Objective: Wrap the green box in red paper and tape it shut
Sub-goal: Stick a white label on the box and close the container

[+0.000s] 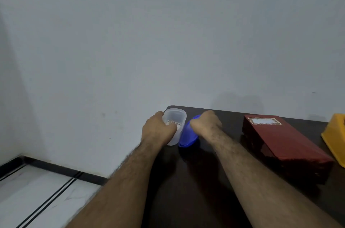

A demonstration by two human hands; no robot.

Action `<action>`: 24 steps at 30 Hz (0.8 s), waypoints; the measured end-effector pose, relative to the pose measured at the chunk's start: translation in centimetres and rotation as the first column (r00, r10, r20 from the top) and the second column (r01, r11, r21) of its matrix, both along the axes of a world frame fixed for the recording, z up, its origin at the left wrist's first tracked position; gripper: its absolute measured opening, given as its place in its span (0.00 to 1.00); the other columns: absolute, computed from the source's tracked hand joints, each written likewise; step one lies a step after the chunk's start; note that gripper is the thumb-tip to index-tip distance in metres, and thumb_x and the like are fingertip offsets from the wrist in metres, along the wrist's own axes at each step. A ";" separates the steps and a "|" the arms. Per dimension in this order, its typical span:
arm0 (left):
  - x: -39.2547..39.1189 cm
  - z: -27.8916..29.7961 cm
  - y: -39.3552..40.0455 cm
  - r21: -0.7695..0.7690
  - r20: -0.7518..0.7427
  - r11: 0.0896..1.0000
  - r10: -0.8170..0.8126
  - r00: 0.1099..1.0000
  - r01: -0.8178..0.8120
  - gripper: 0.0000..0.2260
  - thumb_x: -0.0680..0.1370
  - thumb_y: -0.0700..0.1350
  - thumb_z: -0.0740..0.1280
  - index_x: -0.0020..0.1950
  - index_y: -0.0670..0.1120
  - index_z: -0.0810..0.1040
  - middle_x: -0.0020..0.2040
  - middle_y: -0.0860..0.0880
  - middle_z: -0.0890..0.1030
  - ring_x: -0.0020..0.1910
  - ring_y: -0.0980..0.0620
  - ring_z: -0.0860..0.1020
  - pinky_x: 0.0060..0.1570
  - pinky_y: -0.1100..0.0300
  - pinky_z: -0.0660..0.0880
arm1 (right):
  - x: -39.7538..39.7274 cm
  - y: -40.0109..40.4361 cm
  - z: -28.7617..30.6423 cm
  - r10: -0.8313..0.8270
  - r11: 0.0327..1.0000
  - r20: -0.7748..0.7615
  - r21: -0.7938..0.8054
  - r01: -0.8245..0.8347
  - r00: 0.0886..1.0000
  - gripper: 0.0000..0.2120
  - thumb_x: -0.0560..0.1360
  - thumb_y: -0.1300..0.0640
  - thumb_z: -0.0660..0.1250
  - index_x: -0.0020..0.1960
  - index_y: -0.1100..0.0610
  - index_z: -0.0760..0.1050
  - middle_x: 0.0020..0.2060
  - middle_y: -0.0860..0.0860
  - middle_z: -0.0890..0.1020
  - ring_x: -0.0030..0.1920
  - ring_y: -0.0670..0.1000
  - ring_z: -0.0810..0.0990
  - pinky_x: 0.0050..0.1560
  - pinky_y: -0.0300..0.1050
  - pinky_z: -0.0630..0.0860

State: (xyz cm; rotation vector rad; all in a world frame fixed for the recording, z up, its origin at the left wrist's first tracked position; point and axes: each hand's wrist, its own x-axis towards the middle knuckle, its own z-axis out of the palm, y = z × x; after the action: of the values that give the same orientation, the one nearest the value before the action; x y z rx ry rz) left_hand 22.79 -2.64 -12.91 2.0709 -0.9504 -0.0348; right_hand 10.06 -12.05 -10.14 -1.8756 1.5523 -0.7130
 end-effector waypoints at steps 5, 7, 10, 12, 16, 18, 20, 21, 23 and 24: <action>-1.0 0.1 0.0 -0.010 0.008 0.999 -0.050 0.999 0.050 0.18 0.76 0.53 0.71 0.65 0.51 0.81 0.58 0.51 0.84 0.51 0.50 0.79 0.49 0.57 0.74 | -0.2 -0.5 1.6 0.047 0.978 0.039 -0.206 -0.038 0.998 0.18 0.71 0.51 0.73 0.55 0.58 0.72 0.43 0.50 0.79 0.41 0.52 0.81 0.32 0.44 0.75; -1.3 0.1 -0.2 -0.034 -0.010 0.997 -0.070 0.997 0.070 0.14 0.77 0.54 0.68 0.60 0.51 0.83 0.53 0.52 0.85 0.49 0.52 0.80 0.47 0.56 0.76 | -0.1 -0.4 1.8 0.091 0.978 0.084 -0.197 -0.073 0.992 0.14 0.70 0.50 0.73 0.48 0.57 0.74 0.36 0.49 0.76 0.32 0.48 0.75 0.27 0.39 0.65; -1.6 0.2 -0.3 -0.133 -0.125 0.988 -0.100 0.987 0.084 0.13 0.81 0.54 0.62 0.49 0.50 0.84 0.44 0.53 0.84 0.45 0.51 0.80 0.49 0.52 0.80 | 0.3 -0.2 1.4 0.137 0.977 0.215 -0.188 -0.097 0.967 0.16 0.70 0.45 0.75 0.40 0.57 0.75 0.30 0.48 0.76 0.29 0.48 0.75 0.28 0.40 0.68; -1.5 0.3 -0.1 -0.214 -0.222 0.975 -0.102 0.970 0.054 0.15 0.82 0.52 0.60 0.43 0.47 0.82 0.41 0.51 0.83 0.45 0.47 0.80 0.49 0.50 0.78 | 0.4 -0.3 0.9 0.180 0.978 0.299 -0.154 -0.139 0.937 0.21 0.72 0.39 0.72 0.39 0.58 0.80 0.32 0.49 0.83 0.35 0.49 0.82 0.36 0.43 0.76; -1.3 0.3 0.2 -0.306 -0.433 0.952 -0.141 0.890 0.002 0.19 0.78 0.56 0.59 0.48 0.50 0.87 0.48 0.50 0.87 0.49 0.46 0.84 0.52 0.46 0.84 | 0.4 -0.5 0.5 0.278 0.953 0.130 -0.165 -0.256 0.952 0.17 0.79 0.42 0.66 0.43 0.52 0.86 0.49 0.49 0.85 0.54 0.54 0.82 0.56 0.52 0.78; -1.0 0.2 0.0 -0.320 -0.478 0.947 -0.165 0.863 0.004 0.18 0.76 0.55 0.59 0.47 0.51 0.88 0.48 0.49 0.88 0.49 0.45 0.86 0.51 0.44 0.85 | 0.5 -0.3 0.3 0.259 0.932 -0.047 -0.250 -0.263 0.965 0.15 0.79 0.43 0.64 0.47 0.48 0.87 0.64 0.47 0.79 0.67 0.56 0.73 0.70 0.61 0.68; -0.9 0.0 -0.1 -0.332 -0.479 0.943 -0.172 0.861 0.003 0.15 0.78 0.49 0.62 0.45 0.50 0.88 0.46 0.48 0.88 0.48 0.44 0.86 0.47 0.48 0.83 | 0.5 -0.2 0.3 0.336 0.919 -0.017 -0.215 -0.332 0.942 0.12 0.81 0.48 0.64 0.48 0.46 0.87 0.75 0.48 0.71 0.76 0.56 0.66 0.76 0.64 0.63; -0.9 -0.1 -0.2 -0.340 -0.472 0.941 -0.172 0.864 0.002 0.14 0.78 0.47 0.63 0.44 0.49 0.89 0.46 0.49 0.88 0.48 0.45 0.85 0.45 0.50 0.82 | 0.5 -0.3 0.1 0.398 0.908 0.061 -0.168 -0.384 0.915 0.12 0.82 0.53 0.64 0.50 0.48 0.87 0.75 0.51 0.73 0.75 0.57 0.69 0.75 0.63 0.67; -0.8 -0.2 -0.4 -0.343 -0.456 0.939 -0.167 0.874 0.000 0.14 0.79 0.44 0.63 0.46 0.49 0.89 0.47 0.50 0.88 0.49 0.47 0.85 0.44 0.53 0.82 | 0.4 -0.1 0.1 0.482 0.876 0.142 -0.115 -0.469 0.865 0.13 0.83 0.62 0.62 0.58 0.57 0.86 0.61 0.53 0.83 0.62 0.55 0.80 0.68 0.57 0.76; -0.8 -0.1 -0.4 -0.345 -0.455 0.939 -0.166 0.875 -0.001 0.14 0.79 0.44 0.63 0.48 0.49 0.89 0.47 0.50 0.88 0.49 0.48 0.85 0.43 0.54 0.82 | 0.4 0.1 0.1 0.476 0.879 0.156 -0.108 -0.464 0.866 0.14 0.82 0.65 0.62 0.60 0.60 0.85 0.57 0.52 0.84 0.56 0.53 0.81 0.66 0.55 0.78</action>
State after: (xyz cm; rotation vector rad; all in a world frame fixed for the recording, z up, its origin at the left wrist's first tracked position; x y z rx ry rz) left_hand 21.95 -3.07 -13.06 1.5935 -0.6782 -0.3903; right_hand 10.41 -12.00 -10.04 -2.0653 0.9097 -0.6871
